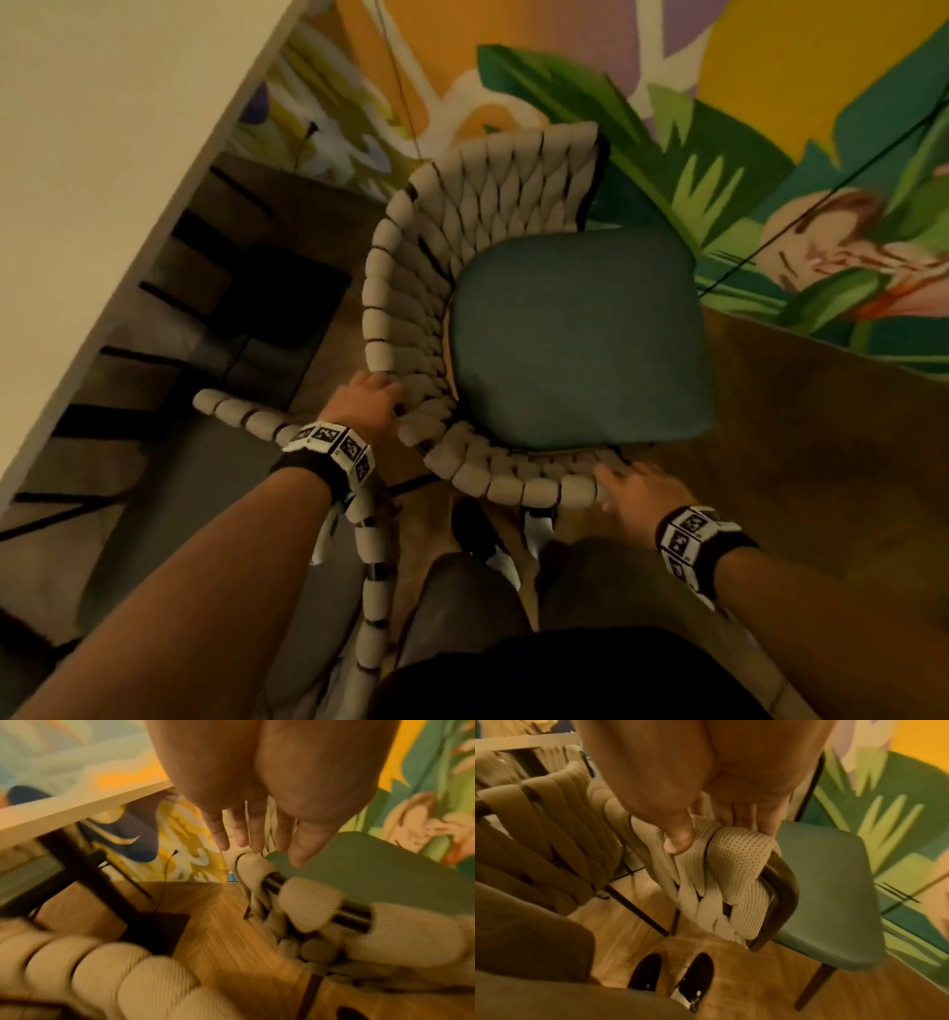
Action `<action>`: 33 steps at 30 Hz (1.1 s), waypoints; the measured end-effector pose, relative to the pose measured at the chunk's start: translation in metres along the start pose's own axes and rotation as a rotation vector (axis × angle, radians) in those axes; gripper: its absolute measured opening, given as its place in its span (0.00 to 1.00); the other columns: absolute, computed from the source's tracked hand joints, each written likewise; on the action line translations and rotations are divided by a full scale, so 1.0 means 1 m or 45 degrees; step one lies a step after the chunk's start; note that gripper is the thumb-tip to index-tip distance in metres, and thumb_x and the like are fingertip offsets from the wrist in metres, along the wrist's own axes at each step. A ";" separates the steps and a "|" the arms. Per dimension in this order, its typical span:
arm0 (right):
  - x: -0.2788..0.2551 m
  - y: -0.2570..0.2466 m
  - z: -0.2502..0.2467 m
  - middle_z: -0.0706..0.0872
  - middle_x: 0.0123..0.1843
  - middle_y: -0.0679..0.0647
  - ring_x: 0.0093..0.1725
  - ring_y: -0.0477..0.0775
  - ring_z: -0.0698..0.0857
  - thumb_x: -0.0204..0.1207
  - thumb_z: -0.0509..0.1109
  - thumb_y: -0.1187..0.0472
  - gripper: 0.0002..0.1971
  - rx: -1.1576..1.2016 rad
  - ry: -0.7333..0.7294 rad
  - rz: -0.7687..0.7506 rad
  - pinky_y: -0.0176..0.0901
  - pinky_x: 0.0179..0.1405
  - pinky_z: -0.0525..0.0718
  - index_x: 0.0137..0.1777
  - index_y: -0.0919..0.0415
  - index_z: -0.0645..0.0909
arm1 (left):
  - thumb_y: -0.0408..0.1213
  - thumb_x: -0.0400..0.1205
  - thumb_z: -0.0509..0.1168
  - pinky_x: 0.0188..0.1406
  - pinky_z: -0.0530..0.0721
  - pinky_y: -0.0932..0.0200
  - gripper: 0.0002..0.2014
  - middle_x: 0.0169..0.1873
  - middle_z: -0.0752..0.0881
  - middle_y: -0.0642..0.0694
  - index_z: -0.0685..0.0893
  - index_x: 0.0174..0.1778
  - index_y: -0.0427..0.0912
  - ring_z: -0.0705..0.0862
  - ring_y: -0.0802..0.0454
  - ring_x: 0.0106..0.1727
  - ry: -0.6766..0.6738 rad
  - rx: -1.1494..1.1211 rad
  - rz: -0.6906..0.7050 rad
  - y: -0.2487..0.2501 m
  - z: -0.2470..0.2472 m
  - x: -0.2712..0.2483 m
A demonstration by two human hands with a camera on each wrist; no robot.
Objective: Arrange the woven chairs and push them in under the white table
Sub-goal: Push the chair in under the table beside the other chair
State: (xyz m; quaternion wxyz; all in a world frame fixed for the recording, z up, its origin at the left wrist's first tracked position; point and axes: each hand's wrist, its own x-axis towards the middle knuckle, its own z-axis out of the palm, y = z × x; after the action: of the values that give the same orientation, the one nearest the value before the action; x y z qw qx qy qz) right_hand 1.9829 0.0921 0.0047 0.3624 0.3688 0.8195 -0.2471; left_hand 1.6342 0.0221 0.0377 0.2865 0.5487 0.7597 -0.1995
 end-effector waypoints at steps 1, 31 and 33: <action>-0.006 0.008 0.001 0.79 0.69 0.59 0.68 0.64 0.77 0.76 0.63 0.42 0.30 0.023 -0.040 0.027 0.54 0.67 0.75 0.76 0.47 0.62 | 0.46 0.80 0.64 0.73 0.70 0.43 0.24 0.75 0.69 0.47 0.72 0.74 0.52 0.65 0.42 0.76 -0.020 0.104 0.054 0.003 -0.001 0.005; -0.097 0.163 0.027 0.81 0.67 0.57 0.61 0.61 0.81 0.70 0.64 0.32 0.36 -0.008 0.087 0.095 0.48 0.53 0.81 0.75 0.49 0.67 | 0.40 0.79 0.65 0.73 0.74 0.50 0.34 0.75 0.75 0.46 0.61 0.80 0.59 0.76 0.44 0.73 -0.322 -0.154 0.342 0.224 0.087 -0.057; -0.100 0.126 0.045 0.81 0.65 0.55 0.59 0.60 0.82 0.71 0.66 0.32 0.34 0.079 0.077 -0.014 0.48 0.47 0.80 0.73 0.49 0.69 | 0.41 0.83 0.60 0.76 0.70 0.50 0.28 0.77 0.73 0.45 0.64 0.80 0.57 0.73 0.44 0.76 -0.159 -0.079 0.239 0.199 0.067 -0.044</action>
State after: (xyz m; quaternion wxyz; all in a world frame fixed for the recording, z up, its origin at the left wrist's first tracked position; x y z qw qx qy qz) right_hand 2.1464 0.0962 0.0372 0.3244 0.3825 0.8241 -0.2631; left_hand 1.8478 0.0121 0.0182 0.3675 0.5949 0.6913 -0.1819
